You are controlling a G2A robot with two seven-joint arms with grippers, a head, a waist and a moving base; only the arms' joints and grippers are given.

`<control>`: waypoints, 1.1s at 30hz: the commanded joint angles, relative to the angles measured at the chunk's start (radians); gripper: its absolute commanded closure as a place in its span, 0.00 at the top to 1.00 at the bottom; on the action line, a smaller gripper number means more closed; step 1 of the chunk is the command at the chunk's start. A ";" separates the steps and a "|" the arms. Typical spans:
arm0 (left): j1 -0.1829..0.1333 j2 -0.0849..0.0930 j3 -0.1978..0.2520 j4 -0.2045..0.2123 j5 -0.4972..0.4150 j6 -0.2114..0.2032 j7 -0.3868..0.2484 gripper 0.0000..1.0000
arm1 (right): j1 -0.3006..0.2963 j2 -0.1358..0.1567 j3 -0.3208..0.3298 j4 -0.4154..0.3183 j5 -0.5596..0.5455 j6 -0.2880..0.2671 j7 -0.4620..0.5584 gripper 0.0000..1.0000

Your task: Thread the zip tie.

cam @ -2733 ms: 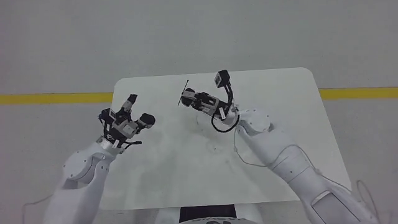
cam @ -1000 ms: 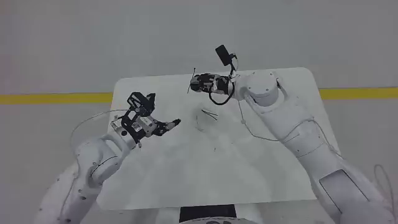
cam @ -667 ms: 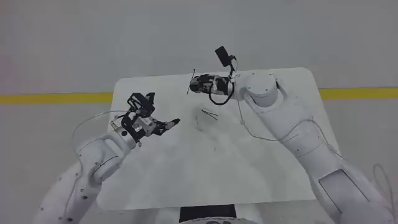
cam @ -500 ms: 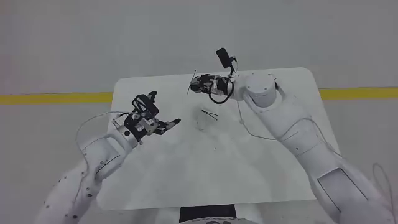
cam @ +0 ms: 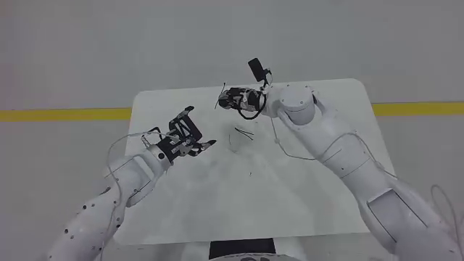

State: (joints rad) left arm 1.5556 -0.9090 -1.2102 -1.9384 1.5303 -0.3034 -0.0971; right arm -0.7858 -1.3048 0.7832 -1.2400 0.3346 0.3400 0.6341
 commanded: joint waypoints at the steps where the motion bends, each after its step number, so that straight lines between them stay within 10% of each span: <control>1: 0.000 0.000 0.000 0.000 -0.001 0.000 0.000 1.00 | 0.000 0.000 0.000 0.000 0.000 0.000 0.000 0.00; 7: -0.020 -0.002 0.018 -0.002 0.040 0.023 0.000 1.00 | -0.023 0.000 0.002 -0.019 -0.012 0.000 -0.015 0.00; 15: -0.112 0.049 0.099 0.003 0.040 0.027 -0.042 1.00 | -0.032 0.004 -0.003 -0.034 0.003 0.000 -0.019 0.00; 28: -0.135 0.062 0.114 0.016 0.040 0.030 -0.026 1.00 | -0.057 0.006 0.010 -0.060 -0.013 0.000 -0.047 0.00; 33: -0.145 0.083 0.143 0.026 0.040 0.052 -0.007 0.51 | -0.070 0.010 0.025 -0.080 -0.011 0.000 -0.049 0.00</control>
State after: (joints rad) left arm 1.4140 -0.8310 -1.0740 -1.9154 1.5700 -0.2549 -0.1070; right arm -0.8534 -1.2955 0.8048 -1.3174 0.3211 0.3401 0.5858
